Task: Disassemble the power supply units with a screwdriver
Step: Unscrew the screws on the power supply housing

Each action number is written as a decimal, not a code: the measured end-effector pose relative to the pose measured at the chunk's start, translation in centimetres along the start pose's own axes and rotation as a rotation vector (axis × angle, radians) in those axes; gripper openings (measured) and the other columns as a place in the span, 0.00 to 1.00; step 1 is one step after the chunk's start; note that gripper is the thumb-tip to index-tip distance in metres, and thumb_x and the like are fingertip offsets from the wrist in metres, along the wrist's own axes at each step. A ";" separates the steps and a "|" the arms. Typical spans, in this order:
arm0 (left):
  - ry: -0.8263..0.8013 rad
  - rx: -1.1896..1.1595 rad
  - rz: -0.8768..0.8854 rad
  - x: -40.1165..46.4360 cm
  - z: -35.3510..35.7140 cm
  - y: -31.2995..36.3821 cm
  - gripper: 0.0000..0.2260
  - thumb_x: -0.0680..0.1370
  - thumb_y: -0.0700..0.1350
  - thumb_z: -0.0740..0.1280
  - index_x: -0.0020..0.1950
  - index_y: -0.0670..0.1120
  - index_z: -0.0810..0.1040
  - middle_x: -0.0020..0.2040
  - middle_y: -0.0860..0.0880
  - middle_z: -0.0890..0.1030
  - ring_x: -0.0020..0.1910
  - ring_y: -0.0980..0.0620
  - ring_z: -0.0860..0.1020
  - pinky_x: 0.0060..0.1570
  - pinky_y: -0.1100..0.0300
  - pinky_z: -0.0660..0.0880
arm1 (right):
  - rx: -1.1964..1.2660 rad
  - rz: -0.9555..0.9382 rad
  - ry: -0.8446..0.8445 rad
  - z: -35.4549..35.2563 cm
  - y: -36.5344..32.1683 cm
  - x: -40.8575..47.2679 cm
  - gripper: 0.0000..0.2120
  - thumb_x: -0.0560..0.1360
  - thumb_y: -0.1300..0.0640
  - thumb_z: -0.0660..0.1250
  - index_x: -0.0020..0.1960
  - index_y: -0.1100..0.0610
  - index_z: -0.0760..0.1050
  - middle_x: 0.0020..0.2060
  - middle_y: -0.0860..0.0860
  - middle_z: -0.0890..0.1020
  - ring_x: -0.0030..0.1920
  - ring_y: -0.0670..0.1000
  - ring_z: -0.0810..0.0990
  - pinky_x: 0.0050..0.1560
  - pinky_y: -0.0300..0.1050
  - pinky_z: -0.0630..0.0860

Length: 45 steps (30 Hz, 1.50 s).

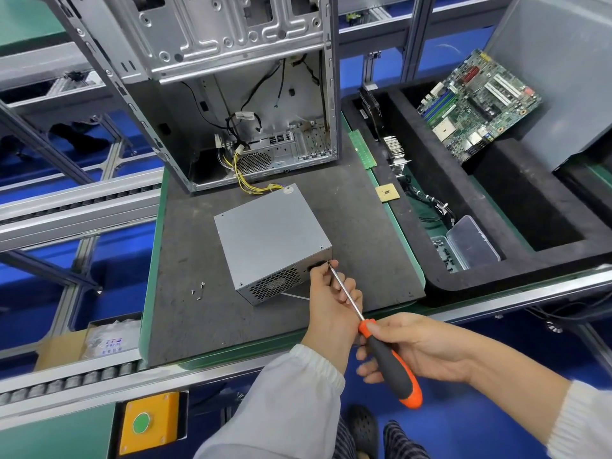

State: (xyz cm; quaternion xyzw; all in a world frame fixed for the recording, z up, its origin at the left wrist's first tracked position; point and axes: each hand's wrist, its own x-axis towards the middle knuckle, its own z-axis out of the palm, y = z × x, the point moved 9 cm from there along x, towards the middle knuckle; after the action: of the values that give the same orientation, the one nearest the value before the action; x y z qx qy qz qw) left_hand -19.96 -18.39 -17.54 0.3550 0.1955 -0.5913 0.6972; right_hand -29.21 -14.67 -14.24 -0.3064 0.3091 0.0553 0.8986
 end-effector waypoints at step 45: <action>-0.339 0.032 0.047 -7.0 6.2 6.5 0.12 0.70 0.39 0.57 0.26 0.48 0.62 0.23 0.53 0.58 0.18 0.57 0.58 0.16 0.65 0.54 | -0.371 -0.041 -0.290 6.0 -7.3 -2.6 0.15 0.80 0.53 0.57 0.54 0.65 0.72 0.40 0.57 0.75 0.38 0.52 0.75 0.48 0.48 0.76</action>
State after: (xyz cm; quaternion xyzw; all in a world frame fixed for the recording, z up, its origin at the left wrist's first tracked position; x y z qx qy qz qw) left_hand -16.15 -17.80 -6.80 0.2657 0.0574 -0.6294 0.7280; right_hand -26.04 -16.82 -5.21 -0.4613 0.1549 0.1362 0.8630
